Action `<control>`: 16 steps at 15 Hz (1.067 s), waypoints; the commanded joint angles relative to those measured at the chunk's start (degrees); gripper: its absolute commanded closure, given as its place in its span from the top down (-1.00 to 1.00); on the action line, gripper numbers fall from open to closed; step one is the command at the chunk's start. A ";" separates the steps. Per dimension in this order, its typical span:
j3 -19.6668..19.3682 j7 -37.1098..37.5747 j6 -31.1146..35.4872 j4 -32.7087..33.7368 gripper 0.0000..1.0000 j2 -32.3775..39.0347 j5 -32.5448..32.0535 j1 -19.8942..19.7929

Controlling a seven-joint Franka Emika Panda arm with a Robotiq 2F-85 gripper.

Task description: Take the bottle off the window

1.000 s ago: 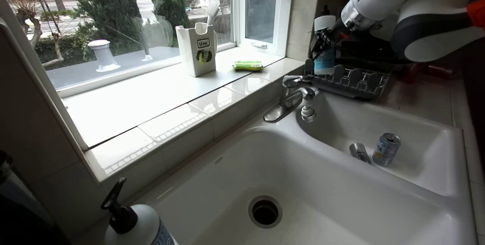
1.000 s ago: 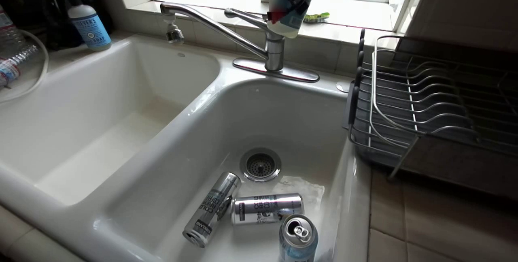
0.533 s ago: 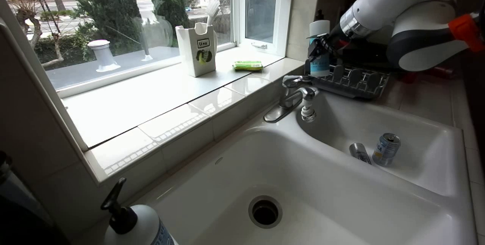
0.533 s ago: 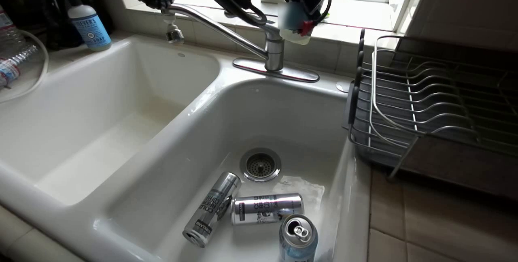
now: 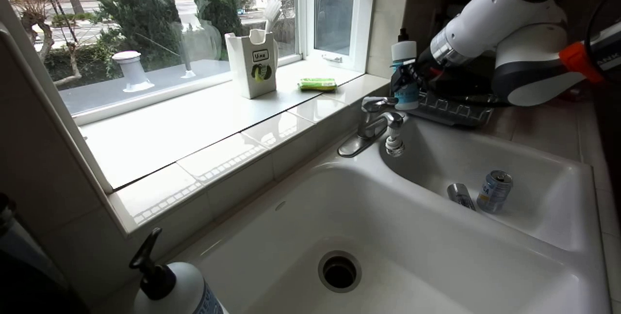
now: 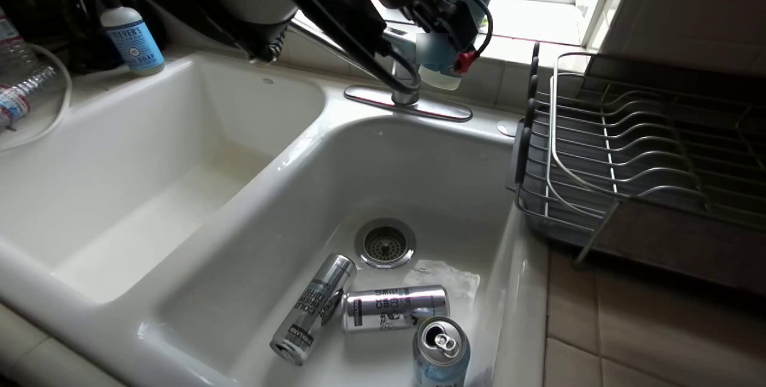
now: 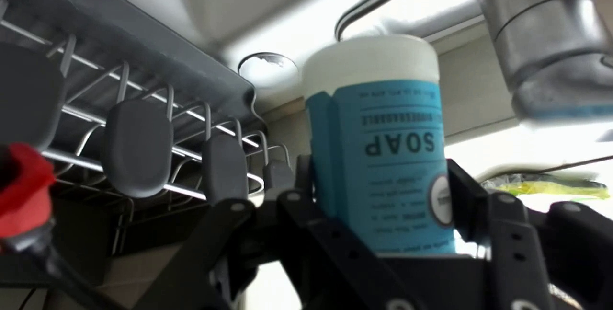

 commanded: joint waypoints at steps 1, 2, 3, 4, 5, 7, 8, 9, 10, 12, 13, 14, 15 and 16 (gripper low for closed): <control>-0.06 4.76 3.90 1.94 -0.20 3.35 -4.77 -1.06; -0.06 5.55 4.39 2.37 -0.20 4.16 -4.96 -1.06; -0.05 6.67 4.16 3.13 -0.20 4.80 -5.84 -1.13; -0.05 7.89 3.36 3.93 -0.20 5.37 -6.76 -1.12; -0.08 10.46 2.06 5.10 -0.20 5.85 -8.32 -1.09; -0.28 14.82 0.30 7.04 -0.20 6.94 -10.75 -0.94; -0.38 17.08 -0.40 7.99 -0.20 7.50 -12.11 -0.86; -0.45 19.01 -1.33 8.74 -0.20 8.04 -12.96 -0.71; -0.50 21.09 -2.36 9.46 -0.20 8.63 -14.13 -0.56; -0.31 23.58 -4.36 10.26 -0.20 9.73 -14.99 -0.25; -0.25 24.75 -5.42 10.59 -0.20 10.26 -15.38 -0.08; -0.22 25.84 -6.36 10.87 -0.20 10.78 -15.86 0.13; -0.14 26.47 -6.89 10.96 -0.20 11.36 -15.76 0.30; -0.18 28.18 -8.34 11.36 -0.20 11.78 -16.60 0.62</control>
